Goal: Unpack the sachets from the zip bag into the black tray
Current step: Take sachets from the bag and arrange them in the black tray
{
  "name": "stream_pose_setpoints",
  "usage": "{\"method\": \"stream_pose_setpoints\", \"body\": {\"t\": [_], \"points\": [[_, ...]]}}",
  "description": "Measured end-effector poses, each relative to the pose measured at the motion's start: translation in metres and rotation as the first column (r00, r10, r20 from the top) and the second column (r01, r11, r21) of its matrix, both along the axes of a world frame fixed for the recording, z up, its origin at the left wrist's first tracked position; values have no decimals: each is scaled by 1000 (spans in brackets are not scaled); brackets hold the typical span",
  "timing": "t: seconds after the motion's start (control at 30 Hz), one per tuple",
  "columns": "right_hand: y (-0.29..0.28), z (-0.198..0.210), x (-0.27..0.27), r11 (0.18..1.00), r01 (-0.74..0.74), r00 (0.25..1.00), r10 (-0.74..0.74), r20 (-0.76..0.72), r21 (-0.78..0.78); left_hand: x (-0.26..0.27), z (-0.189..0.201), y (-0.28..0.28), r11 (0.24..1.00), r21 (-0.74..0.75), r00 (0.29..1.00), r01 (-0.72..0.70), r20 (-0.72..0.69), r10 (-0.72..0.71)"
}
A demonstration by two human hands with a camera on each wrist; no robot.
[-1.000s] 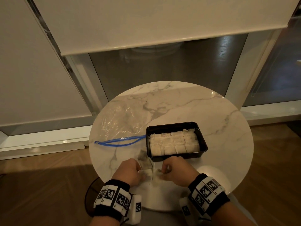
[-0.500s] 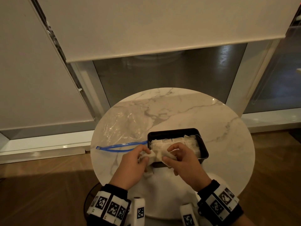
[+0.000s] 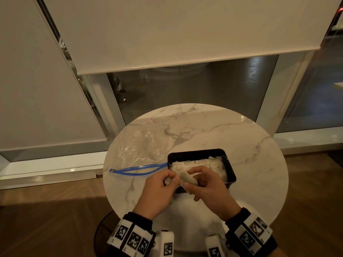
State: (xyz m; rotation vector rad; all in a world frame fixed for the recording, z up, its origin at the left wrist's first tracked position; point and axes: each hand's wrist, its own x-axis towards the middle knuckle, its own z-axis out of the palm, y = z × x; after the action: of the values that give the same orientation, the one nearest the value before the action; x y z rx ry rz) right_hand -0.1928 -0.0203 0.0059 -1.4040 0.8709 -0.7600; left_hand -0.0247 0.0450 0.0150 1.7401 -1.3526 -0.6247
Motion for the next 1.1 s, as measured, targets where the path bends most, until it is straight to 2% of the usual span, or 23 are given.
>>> {"method": "stream_pose_setpoints", "body": {"t": [0.13,0.3,0.53,0.63,0.67,0.73,0.77,0.8,0.87,0.9,0.93,1.0,1.03,1.1], "points": [[-4,3,-7,999,29,999,-30,14,28,5,3,1,997,-24,995,-72,-78,70],[-6,5,-11,999,42,999,-42,-19,24,4,5,2,996,-30,989,-85,-126,81],[-6,8,-13,1000,6,997,-5,-77,12,2,5,2,994,-40,987,-106,-122,101],[-10,11,-20,998,25,986,-33,-164,-52,3,5,2,985,-54,982,-163,-111,156],[-13,12,-23,993,19,965,-49,-256,-118,4,5,2,983,-52,980,-179,-94,173],[-16,17,-29,958,-84,864,-67,-499,-273,5,5,2,981,-46,981,-188,-61,185],[-17,20,-32,945,-149,834,-38,-550,-292,5,4,2,982,-47,983,-181,-50,179],[-18,24,-35,946,-200,844,33,-536,-256,5,4,3,984,-47,985,-170,-48,168],[-20,32,-39,959,-258,897,191,-399,-120,3,4,2,987,-45,987,-152,-61,149],[-21,33,-41,960,-264,899,208,-385,-98,2,4,2,988,-42,987,-146,-68,143],[-23,32,-42,958,-258,878,177,-445,-128,2,3,1,989,-40,988,-143,-69,140],[-26,29,-43,926,-284,745,49,-665,-250,1,3,0,990,-38,990,-135,-40,133],[-25,30,-43,916,-300,698,21,-715,-266,0,2,0,992,-36,993,-121,-18,120],[-22,32,-42,921,-337,697,103,-710,-198,-2,2,0,997,-28,997,-71,14,71]]}}
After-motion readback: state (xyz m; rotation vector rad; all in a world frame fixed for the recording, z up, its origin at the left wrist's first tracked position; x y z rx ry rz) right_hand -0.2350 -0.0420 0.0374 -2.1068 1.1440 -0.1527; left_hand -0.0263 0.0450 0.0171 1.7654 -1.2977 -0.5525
